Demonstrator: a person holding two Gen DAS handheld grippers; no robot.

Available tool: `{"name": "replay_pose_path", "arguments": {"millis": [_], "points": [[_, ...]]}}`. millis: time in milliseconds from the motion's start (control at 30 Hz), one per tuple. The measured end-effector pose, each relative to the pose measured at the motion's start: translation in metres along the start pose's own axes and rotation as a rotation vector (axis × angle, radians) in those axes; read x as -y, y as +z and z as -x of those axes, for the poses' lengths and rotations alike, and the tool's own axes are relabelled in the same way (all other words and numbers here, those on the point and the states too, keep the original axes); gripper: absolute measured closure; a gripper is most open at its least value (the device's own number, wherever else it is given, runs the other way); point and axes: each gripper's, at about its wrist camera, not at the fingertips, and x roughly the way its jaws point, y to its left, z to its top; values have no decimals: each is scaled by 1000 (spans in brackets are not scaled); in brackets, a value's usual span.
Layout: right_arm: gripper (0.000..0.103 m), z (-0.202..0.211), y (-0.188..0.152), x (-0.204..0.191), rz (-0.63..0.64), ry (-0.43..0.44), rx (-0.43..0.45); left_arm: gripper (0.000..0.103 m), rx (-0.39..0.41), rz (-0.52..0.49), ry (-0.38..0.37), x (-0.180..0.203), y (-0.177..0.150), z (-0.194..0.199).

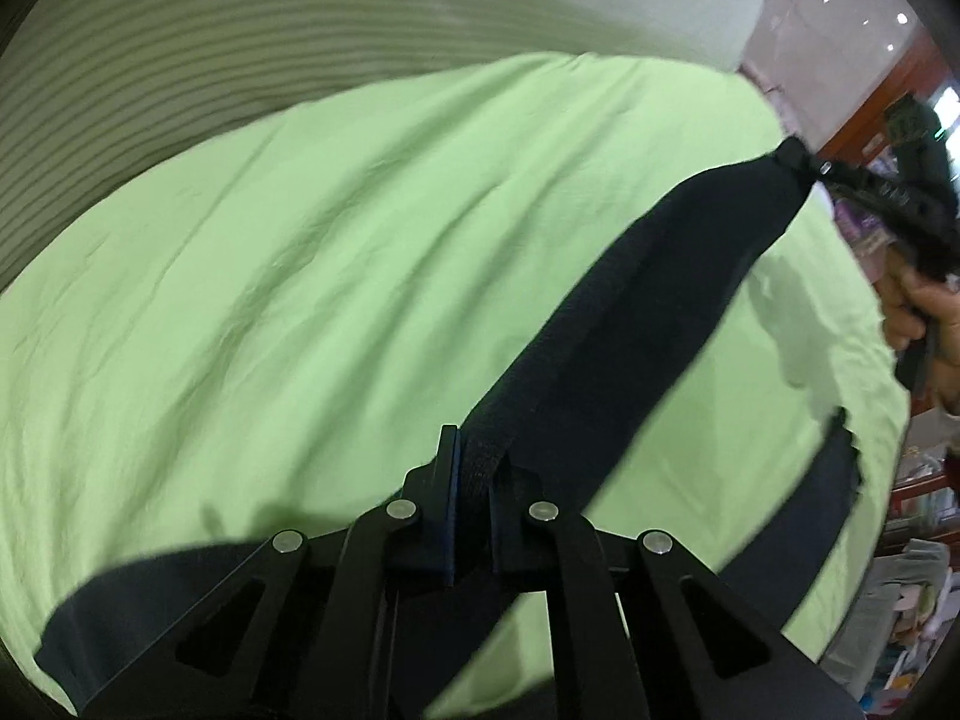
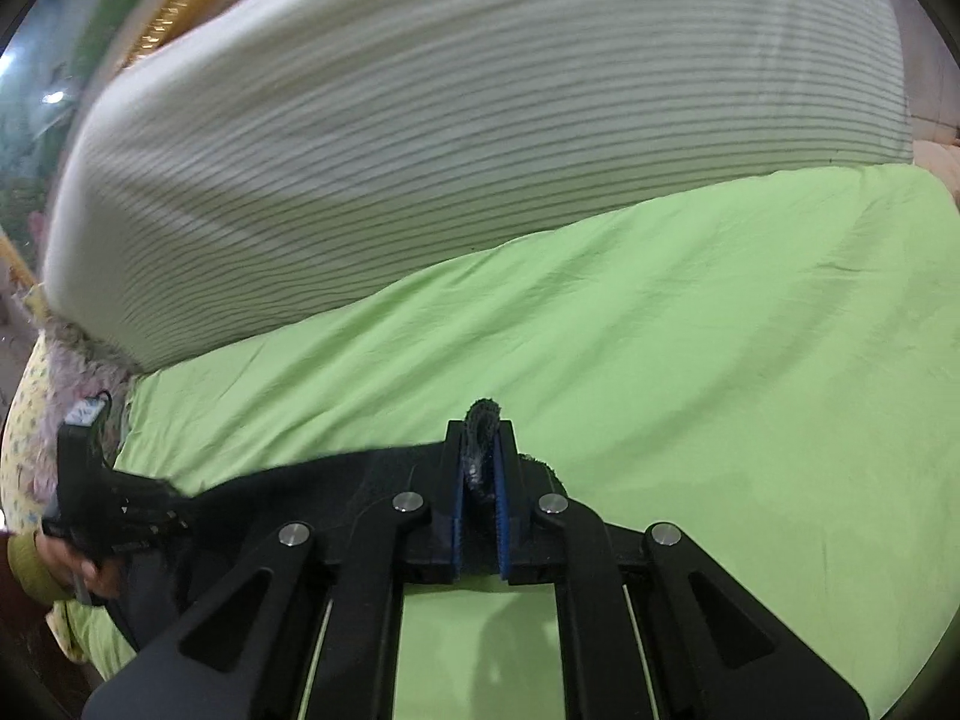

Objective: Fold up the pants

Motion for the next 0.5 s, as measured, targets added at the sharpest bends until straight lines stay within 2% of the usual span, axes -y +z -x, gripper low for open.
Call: {"name": "replay_pose_path", "arguments": {"millis": [167,267,500], "points": [[94,26,-37,12,-12,21,5,98,28,4,-62,22,-38,41],[94,38,-62,16,-21,13,-8,98,32,-28,-75,31,-69,60],[95,72,-115,16,-36,17,45,98,27,-57,-111,65,-113,74]]}}
